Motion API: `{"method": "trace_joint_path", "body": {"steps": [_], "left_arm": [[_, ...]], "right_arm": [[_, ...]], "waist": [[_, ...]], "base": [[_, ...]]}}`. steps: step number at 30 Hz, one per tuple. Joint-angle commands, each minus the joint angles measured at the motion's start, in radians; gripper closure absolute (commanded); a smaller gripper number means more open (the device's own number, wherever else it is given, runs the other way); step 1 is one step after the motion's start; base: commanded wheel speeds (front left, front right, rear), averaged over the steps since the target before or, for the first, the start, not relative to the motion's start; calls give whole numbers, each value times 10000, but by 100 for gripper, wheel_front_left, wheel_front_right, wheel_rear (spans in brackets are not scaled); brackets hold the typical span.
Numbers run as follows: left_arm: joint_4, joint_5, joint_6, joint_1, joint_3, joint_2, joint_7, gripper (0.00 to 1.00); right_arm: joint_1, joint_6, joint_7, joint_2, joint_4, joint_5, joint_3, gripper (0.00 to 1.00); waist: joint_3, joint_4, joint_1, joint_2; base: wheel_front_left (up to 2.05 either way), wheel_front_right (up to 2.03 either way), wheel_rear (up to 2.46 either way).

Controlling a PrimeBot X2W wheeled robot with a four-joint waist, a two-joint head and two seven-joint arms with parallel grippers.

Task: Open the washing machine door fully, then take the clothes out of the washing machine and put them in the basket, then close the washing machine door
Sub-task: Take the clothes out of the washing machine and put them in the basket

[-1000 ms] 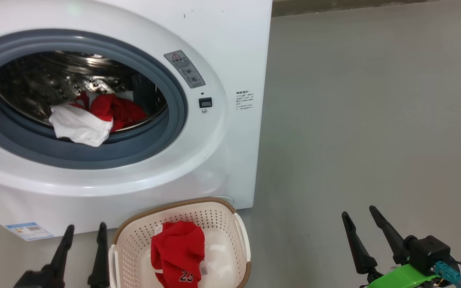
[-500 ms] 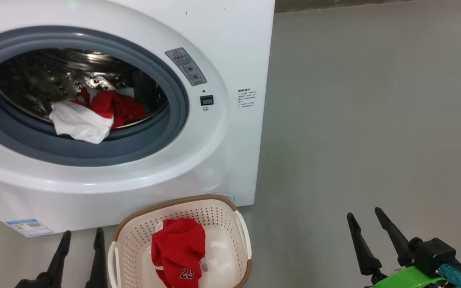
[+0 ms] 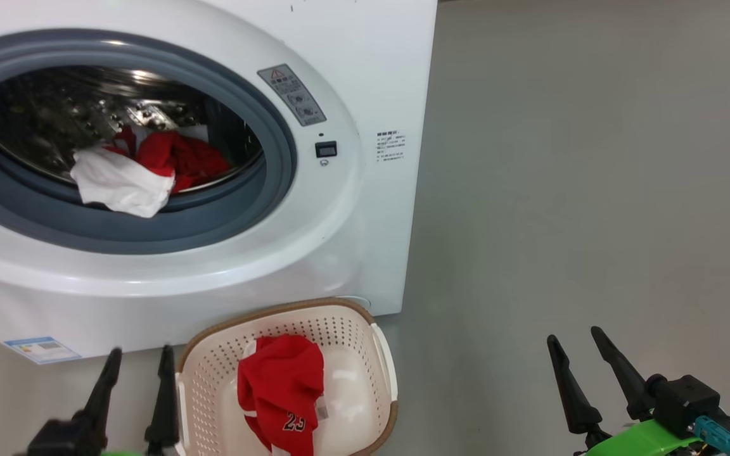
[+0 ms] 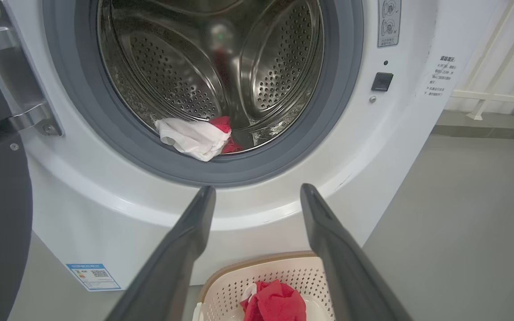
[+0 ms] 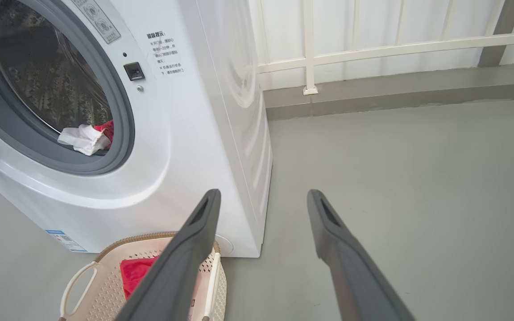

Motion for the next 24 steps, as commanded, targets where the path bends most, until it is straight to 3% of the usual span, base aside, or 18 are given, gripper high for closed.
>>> {"method": "trace_joint_path", "body": {"steps": [1, 7, 24], "left_arm": [[-8, 276, 29, -797, 237, 84, -49, 0], [874, 575, -27, -2261, 222, 161, -49, 0], [5795, 1235, 255, -7406, 458, 1737, -49, 0]], "right_arm": [[-412, 63, -65, -25, -292, -3, 261, 0], [-673, 63, -65, 34, -394, -22, 317, 0], [-1783, 63, -65, 281, -555, 9, 375, 0]], "waist": [[260, -4, 0, 0], [883, -18, 0, 0], [2860, -1051, 0, 0]], "base": [[0, 0, 0], [0, 0, 0], [0, 0, 0]]}}
